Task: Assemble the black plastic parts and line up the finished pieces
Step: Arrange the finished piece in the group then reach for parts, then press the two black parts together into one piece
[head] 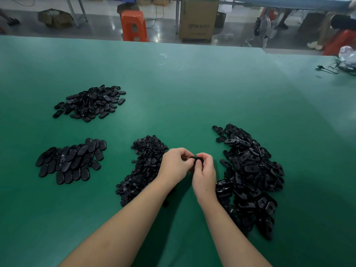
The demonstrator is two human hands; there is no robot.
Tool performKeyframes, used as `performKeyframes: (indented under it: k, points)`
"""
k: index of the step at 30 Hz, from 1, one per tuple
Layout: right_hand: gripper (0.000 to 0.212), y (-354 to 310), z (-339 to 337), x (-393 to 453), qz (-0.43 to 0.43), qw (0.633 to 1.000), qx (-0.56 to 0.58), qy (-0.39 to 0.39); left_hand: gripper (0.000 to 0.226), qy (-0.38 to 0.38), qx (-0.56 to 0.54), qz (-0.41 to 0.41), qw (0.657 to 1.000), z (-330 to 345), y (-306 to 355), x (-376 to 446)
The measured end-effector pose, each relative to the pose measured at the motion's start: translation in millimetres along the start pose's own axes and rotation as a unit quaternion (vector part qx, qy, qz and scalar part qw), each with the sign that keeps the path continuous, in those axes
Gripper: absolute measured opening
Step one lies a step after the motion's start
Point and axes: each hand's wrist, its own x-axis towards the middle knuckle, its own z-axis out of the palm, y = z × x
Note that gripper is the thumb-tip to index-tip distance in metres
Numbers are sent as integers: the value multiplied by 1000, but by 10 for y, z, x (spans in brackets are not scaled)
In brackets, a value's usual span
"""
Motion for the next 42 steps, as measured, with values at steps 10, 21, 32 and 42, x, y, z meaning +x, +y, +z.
performKeyframes:
  k: [10, 21, 32, 42]
  points:
    - [18, 2, 4, -18, -13, 999, -28, -23, 3, 9, 66, 33, 997, -38, 40, -12]
    - [24, -4, 1, -39, -33, 999, -27, -17, 10, 1, 82, 64, 995, -99, -21, 18]
    - [17, -7, 27, -36, -36, 999, -18, -33, 25, -22, 208, 156, 965, -165, -5, -21]
    - [13, 20, 39, -52, -34, 999, -8, -40, 17, 155, 277, 119, 941, -861, -430, -150]
